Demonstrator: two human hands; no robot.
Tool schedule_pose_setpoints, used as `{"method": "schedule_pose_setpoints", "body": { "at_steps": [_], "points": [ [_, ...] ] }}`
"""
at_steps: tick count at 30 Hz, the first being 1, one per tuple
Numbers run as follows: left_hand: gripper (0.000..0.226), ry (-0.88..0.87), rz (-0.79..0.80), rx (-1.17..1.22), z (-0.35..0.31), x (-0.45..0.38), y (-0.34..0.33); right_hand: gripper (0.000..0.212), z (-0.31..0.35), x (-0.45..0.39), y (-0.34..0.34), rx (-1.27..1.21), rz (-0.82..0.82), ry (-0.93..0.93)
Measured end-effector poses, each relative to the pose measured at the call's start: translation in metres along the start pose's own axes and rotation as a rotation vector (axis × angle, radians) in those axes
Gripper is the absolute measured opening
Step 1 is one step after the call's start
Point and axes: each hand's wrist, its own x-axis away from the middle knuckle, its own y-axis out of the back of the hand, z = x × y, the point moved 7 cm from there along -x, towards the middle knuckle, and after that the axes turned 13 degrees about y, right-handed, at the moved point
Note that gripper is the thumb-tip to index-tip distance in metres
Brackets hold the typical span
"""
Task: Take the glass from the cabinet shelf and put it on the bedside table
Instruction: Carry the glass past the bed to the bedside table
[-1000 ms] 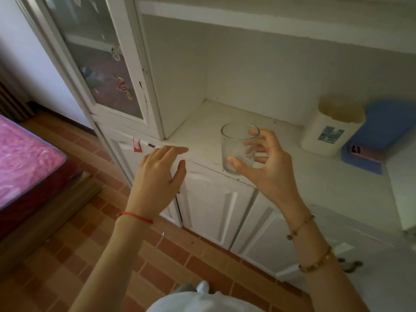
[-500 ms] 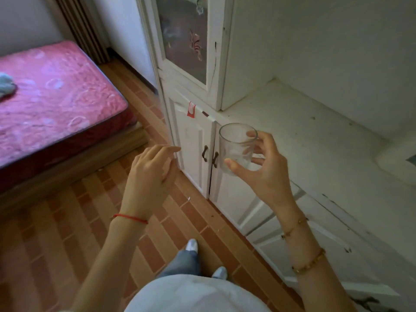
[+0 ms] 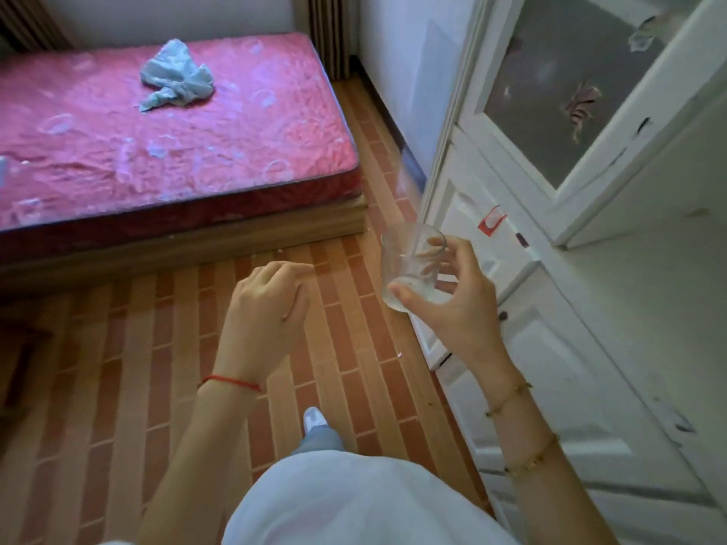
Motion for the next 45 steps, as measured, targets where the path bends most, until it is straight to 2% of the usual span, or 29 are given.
{"method": "schedule_pose_setpoints", "body": {
  "at_steps": [10,23,30,37,45],
  "points": [
    [0.025,0.245,-0.136,-0.062,0.125,-0.074,0.074,0.071,0.024,-0.118,-0.173,-0.008,0.188,0.176],
    [0.028,0.619,-0.242,-0.077,0.271,-0.123,0.125,0.063,0.032,-0.210,-0.357,-0.210,0.490,0.213],
    [0.026,0.760,-0.410,-0.076,0.332,-0.173,0.160,0.067,0.041,-0.281,-0.464,-0.262,0.644,0.323],
    [0.027,0.870,-0.554,-0.081,0.392,-0.240,0.210,0.064,0.082,-0.372,-0.583,-0.356,0.773,0.472],
    [0.025,1.073,-0.737,-0.121,0.463,-0.251,0.261,0.064,0.124,-0.412,-0.722,-0.476,0.945,0.560]
  ]
}}
